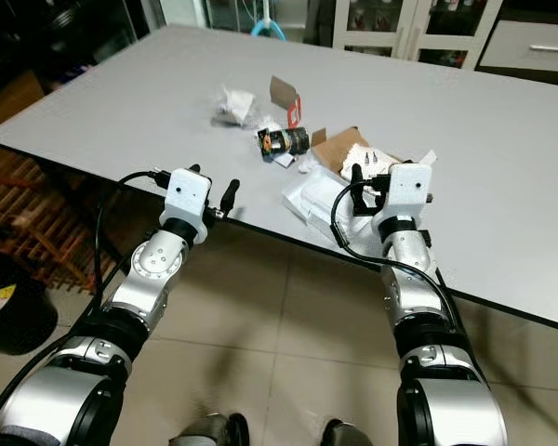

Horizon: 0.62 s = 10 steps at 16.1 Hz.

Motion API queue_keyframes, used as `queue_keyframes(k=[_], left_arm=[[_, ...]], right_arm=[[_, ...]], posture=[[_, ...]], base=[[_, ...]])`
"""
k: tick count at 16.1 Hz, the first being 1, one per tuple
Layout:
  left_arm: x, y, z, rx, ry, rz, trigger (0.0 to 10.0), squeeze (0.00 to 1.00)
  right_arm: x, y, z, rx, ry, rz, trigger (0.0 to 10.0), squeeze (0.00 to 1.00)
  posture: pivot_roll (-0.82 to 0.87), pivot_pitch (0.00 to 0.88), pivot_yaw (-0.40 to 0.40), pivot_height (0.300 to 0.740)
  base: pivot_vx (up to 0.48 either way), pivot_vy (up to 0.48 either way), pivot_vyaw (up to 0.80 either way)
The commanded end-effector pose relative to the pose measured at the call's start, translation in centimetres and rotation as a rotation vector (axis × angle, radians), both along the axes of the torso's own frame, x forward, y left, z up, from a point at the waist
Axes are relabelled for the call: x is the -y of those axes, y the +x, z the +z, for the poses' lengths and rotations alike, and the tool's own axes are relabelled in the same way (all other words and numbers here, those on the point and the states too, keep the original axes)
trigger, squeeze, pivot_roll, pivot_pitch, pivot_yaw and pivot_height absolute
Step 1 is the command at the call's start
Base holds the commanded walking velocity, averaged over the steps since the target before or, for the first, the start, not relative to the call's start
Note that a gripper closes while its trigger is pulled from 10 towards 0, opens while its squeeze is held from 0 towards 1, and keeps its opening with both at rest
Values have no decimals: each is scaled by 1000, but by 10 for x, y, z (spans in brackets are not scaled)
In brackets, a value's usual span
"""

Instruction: Picking trash to rubbish bin

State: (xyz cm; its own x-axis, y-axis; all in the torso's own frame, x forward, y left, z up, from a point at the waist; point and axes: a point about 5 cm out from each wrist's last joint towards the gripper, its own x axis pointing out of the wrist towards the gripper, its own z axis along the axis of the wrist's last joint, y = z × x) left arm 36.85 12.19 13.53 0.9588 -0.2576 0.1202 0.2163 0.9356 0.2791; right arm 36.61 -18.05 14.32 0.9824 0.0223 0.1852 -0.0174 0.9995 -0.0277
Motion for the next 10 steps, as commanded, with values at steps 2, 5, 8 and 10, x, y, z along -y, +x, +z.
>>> queue_keyframes(k=[2, 5, 8, 10], left_arm=[[0, 0, 2, 5, -32, -7, 10000, 0], [0, 0, 2, 5, -5, -5, 10000, 0], [0, 0, 2, 5, -6, -10, 10000, 0], [-2, 0, 3, 10, -8, -8, 10000, 0]], right_arm=[[2, 0, -2, -16, 6, -8, 10000, 0], [0, 1, -4, -39, 23, -2, 10000, 0], [-1, 1, -3, -36, 25, 6, 10000, 0], [-1, 1, -4, -42, 30, 4, 10000, 0]], posture=[[-14, 138, 61, 740], [-12, 139, 61, 740], [-13, 139, 60, 740], [-12, 139, 60, 740]], base=[[0, 0, 0], [0, 0, 0], [0, 0, -800], [0, 0, -800]])
